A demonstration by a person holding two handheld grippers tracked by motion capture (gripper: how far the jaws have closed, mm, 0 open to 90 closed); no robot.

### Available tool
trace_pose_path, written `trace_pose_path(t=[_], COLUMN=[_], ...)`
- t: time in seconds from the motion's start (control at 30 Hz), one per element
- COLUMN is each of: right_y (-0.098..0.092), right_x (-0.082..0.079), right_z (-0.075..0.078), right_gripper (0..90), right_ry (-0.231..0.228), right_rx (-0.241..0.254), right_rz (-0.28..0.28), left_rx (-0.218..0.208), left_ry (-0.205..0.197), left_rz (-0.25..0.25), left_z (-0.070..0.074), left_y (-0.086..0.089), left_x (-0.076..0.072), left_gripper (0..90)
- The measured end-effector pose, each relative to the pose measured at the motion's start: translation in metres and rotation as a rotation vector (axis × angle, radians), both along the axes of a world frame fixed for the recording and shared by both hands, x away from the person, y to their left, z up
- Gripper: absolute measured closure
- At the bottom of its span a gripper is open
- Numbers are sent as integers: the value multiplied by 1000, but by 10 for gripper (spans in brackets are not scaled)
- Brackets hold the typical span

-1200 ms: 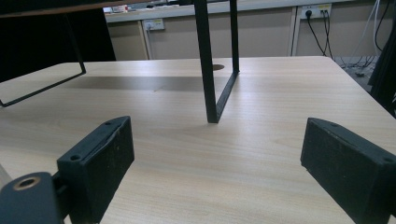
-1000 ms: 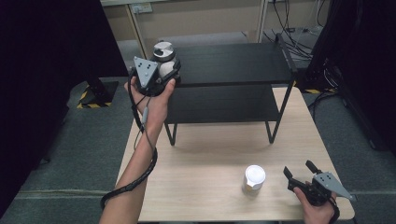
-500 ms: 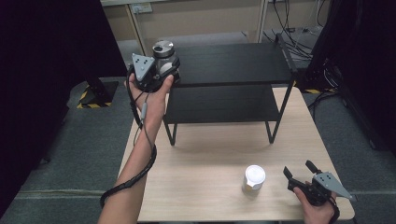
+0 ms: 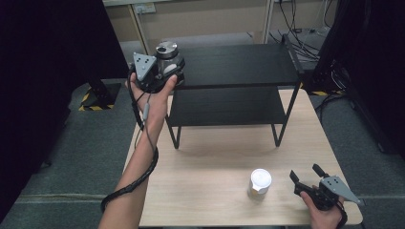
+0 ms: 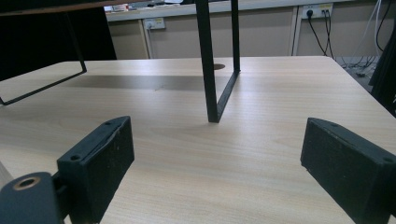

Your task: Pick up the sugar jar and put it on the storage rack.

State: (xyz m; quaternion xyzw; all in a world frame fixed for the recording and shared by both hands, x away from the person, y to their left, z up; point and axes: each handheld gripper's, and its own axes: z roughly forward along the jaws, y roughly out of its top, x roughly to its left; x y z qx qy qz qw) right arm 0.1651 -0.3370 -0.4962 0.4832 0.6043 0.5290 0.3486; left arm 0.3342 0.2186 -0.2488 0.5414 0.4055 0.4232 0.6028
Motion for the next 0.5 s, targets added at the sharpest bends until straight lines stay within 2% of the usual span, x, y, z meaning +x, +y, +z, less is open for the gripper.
trace_pose_path(t=[0.17,0.33,0.5], right_y=[-1,0,0], right_x=[0,0,0], right_z=[0,0,0], right_gripper=[99,98,98], right_ry=[-1,-2,0], right_rx=[3,2,1], right_rz=[0,0,0], left_rx=[10,11,30], left_ry=[-22,-26,-42], left_rz=[1,-3,1], left_z=[-5,-7,-8], left_y=[-1,-1,-1], left_x=[-2,-4,-9], left_gripper=[151,136,132])
